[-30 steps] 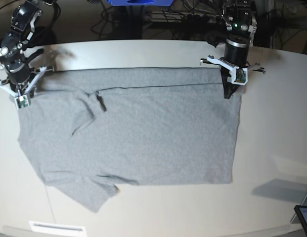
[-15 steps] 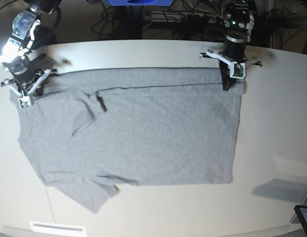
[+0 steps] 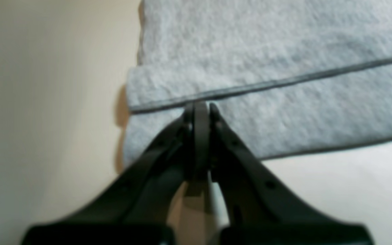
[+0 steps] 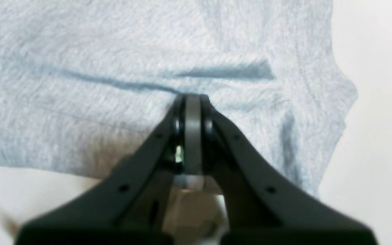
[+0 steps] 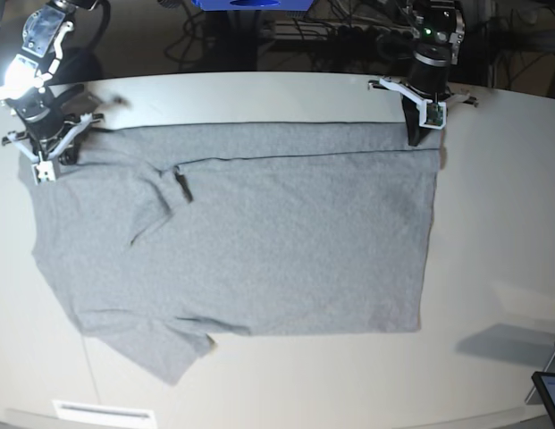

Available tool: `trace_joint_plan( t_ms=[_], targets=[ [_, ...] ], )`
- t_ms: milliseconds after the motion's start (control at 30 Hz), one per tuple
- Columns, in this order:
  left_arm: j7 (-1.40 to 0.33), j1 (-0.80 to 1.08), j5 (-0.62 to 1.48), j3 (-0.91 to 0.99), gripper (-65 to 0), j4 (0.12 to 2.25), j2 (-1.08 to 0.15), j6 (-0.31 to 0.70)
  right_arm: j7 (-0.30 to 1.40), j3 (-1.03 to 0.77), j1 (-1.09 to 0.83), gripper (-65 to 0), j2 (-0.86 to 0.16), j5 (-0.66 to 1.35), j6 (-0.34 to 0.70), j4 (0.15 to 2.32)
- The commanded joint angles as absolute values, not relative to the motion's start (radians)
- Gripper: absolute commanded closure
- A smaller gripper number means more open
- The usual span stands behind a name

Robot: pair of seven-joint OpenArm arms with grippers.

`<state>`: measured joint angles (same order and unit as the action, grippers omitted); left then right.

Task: Fold the T-shirt properly
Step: 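Hold the folded strip corners with both grippers and tug them outward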

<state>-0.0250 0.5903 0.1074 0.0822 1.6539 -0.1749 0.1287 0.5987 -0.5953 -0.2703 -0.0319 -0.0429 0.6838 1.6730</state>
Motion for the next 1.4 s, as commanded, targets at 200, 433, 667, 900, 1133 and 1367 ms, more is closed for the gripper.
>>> trace_joint_plan(
  t_ms=[200, 433, 667, 900, 1133, 1367],
  targets=[
    [0.002, 0.630, 0.108, 0.085, 0.0, 1.684, -0.191, 0.119, 0.680, -0.595, -0.302, -0.9, -0.035, -0.085, 0.698, 1.670],
    [0.001, 0.664, 0.119, 0.085, 0.0, 1.836, -0.186, 0.119, 0.682, -0.591, -0.321, -0.9, -0.033, -0.085, 0.698, 1.713],
    [-0.134, 0.587, 0.119, 0.087, 0.0, 1.837, -0.185, 0.119, 0.682, -0.595, -0.325, -0.9, -0.033, -0.085, 0.698, 1.721],
    [-0.137, 0.570, 0.119, 0.085, 0.0, 1.779, -0.183, 0.119, 0.682, -0.595, -0.337, -0.9, -0.033, -0.085, 0.698, 1.721],
    [-0.137, 0.559, 0.119, 0.087, 0.0, 1.670, -0.188, 0.119, 0.682, -0.595, -0.357, -0.9, -0.033, -0.085, 0.698, 1.722],
    [-0.133, 0.602, 0.119, 0.087, 0.0, 1.670, -0.193, 0.119, 0.680, -0.595, -0.384, -0.9, -0.035, -0.085, 0.698, 1.747]
  ],
)
